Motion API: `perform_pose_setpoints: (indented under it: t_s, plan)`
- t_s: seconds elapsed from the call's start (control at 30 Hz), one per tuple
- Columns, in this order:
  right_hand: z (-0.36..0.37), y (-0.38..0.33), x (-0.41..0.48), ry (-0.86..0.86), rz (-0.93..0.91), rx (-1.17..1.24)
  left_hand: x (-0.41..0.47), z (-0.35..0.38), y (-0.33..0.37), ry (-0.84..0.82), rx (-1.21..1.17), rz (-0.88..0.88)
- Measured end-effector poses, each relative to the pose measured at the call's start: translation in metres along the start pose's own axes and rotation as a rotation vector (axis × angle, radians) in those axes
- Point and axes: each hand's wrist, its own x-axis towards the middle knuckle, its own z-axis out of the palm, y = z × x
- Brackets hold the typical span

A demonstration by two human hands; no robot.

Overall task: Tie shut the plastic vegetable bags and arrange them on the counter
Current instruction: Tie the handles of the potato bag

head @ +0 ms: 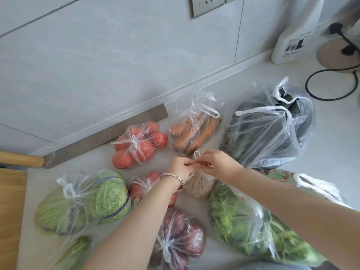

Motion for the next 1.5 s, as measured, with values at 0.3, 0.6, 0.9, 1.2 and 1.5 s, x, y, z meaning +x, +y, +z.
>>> perform_pose_setpoints:
  t_s: [0.3,0.6,0.9,1.2,1.5]
  plan:
    - [0.008,-0.002,0.001,0.137,0.073,0.179,-0.007,0.007,-0.01,0.163,-0.072,0.051]
    - [0.005,0.005,0.001,0.018,0.449,0.521,-0.012,0.014,-0.011,0.276,0.345,0.259]
    - [-0.006,0.011,-0.001,-0.24,0.568,0.833,-0.01,0.011,-0.018,0.205,0.355,0.371]
    - [0.013,0.007,-0.011,0.097,0.194,0.314,-0.007,0.015,-0.015,0.135,-0.005,0.08]
    - [0.007,0.017,-0.009,0.065,-0.294,-0.209,-0.008,0.014,-0.016,0.116,-0.079,0.014]
